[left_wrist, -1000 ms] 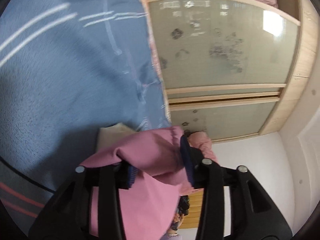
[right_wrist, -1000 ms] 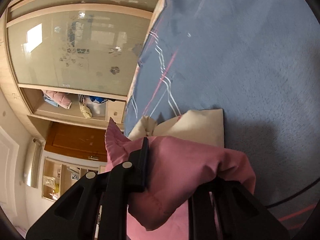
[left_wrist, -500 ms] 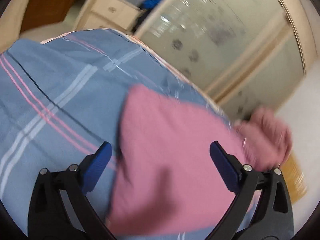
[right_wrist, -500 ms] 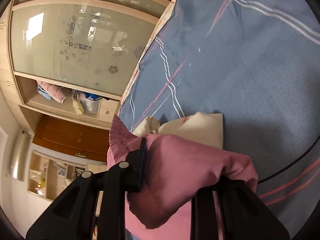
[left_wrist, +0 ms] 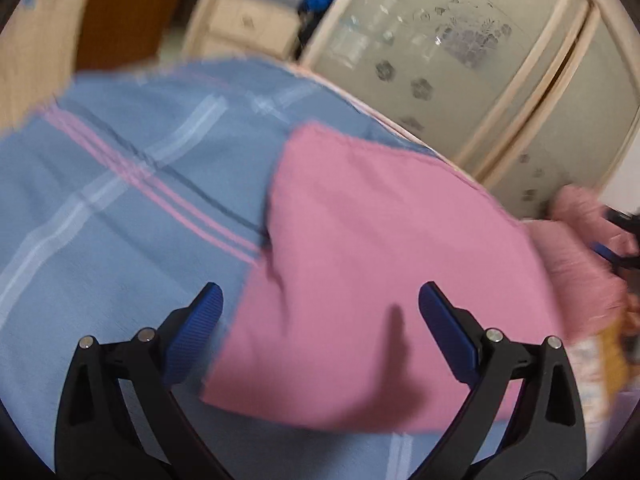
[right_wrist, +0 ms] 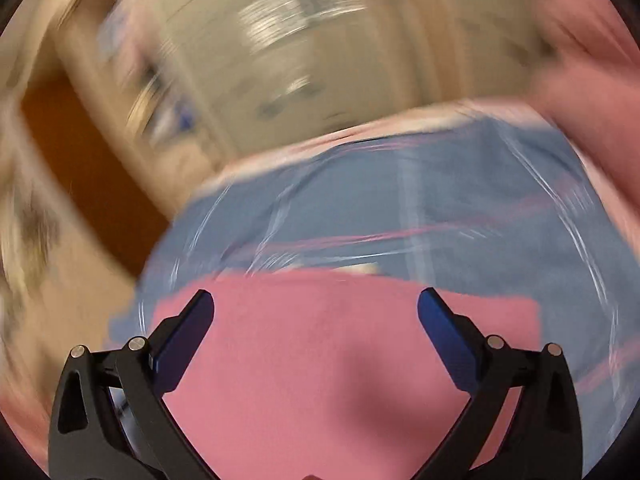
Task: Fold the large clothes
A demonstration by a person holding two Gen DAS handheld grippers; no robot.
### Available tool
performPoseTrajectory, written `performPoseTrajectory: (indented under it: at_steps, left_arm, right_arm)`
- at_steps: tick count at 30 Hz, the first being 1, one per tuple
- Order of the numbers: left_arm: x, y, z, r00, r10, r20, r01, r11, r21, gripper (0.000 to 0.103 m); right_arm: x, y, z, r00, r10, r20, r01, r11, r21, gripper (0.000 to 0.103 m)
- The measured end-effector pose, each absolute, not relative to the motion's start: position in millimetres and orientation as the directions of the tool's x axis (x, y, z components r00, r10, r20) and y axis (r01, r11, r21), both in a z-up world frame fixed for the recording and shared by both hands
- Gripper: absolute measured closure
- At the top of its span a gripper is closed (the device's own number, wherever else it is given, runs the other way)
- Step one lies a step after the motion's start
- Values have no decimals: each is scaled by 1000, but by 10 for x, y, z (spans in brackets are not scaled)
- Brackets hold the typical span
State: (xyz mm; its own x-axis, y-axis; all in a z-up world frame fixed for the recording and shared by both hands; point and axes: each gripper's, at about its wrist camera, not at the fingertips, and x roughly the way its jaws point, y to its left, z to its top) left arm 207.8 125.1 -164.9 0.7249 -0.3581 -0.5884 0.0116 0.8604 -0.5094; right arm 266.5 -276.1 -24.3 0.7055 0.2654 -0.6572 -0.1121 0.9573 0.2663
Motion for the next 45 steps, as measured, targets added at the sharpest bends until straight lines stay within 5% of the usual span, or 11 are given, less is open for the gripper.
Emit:
performPoseTrajectory:
  at_steps: [15, 17, 23, 26, 30, 33, 34, 36, 37, 40, 45]
  left_arm:
    - [2167, 1571, -1960, 577, -696, -427, 164, 611, -774, 2]
    - [2167, 1606, -1968, 563, -712, -420, 168, 596, -785, 2]
    - [2132, 1683, -1955, 575, -723, -382, 167, 561, -811, 2]
    - [2168, 1679, -1942, 595, -705, -387, 153, 572, -806, 2]
    - [2130, 1635, -1947, 593, -704, -391, 139, 567, -812, 2]
    - [2165, 1580, -1917, 595, -698, -400, 138, 578, -804, 2]
    - [2159, 1552, -1912, 596, -693, -405, 138, 586, -799, 2]
    - [2158, 1503, -1898, 600, -681, -419, 138, 604, -785, 2]
    - [2195, 1433, -1861, 603, -677, -422, 137, 609, -781, 2]
    - [2277, 1376, -1835, 613, -669, -421, 127, 609, -783, 2]
    - [2391, 1328, -1857, 623, -654, -430, 115, 620, -776, 2]
  right_arm:
    - [4104, 1353, -1810, 347, -290, -892, -409, 809, -422, 3]
    - [4194, 1256, -1968, 323, -376, -869, -340, 810, -477, 53]
    - [4324, 772, -1674, 379, -422, -824, -91, 869, -487, 89]
    - [4450, 615, -1522, 456, -512, -728, 10, 821, -571, 90]
    - [4478, 527, -1800, 404, -341, -849, -187, 877, -442, 90]
    - [4412, 205, -1340, 505, -33, -863, -158, 979, -131, 56]
    - [4408, 133, -1193, 538, 58, -841, -165, 986, -37, 28]
    - [4317, -10, -914, 587, 130, -799, -186, 982, 22, 16]
    - [4308, -70, -865, 576, 106, -810, -180, 984, 1, 19]
    - [4207, -111, -868, 525, 72, -848, -182, 983, -29, 81]
    - [4023, 51, -1449, 365, 37, -930, -264, 962, -65, 86]
